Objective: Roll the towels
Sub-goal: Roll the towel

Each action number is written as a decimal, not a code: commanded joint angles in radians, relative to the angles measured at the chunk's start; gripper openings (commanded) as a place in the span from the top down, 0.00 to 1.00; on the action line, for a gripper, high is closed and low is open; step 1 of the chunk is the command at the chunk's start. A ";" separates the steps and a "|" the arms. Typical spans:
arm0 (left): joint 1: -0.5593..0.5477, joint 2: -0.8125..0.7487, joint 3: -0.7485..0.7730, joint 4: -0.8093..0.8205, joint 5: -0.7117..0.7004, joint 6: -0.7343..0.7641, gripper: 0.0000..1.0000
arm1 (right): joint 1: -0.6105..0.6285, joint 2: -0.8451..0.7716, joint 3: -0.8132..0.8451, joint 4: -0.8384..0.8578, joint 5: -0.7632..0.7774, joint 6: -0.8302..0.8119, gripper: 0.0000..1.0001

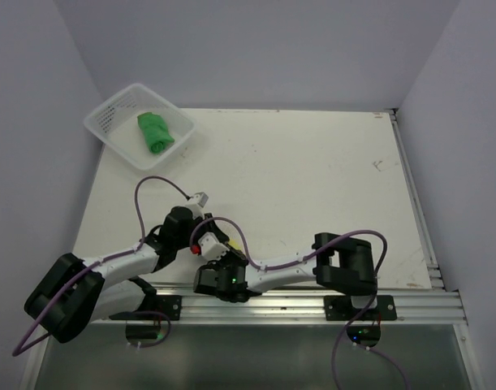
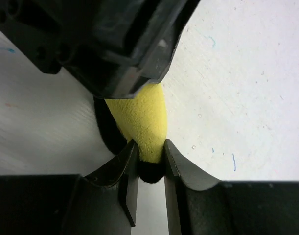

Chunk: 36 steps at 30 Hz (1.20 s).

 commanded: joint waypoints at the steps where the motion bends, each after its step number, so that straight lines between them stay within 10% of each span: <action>1: 0.004 0.026 -0.038 -0.052 -0.073 0.015 0.67 | 0.007 -0.115 -0.058 0.050 -0.035 0.057 0.73; 16: 0.004 0.023 -0.052 -0.043 -0.075 0.009 0.66 | 0.004 -0.437 -0.265 0.236 -0.249 0.082 0.55; 25: 0.004 0.001 -0.074 -0.041 -0.075 0.006 0.67 | -0.071 -0.552 -0.321 0.308 -0.344 0.166 0.87; 36: 0.004 -0.016 -0.095 -0.032 -0.072 -0.005 0.67 | -0.203 -0.470 -0.353 0.386 -0.496 0.197 0.97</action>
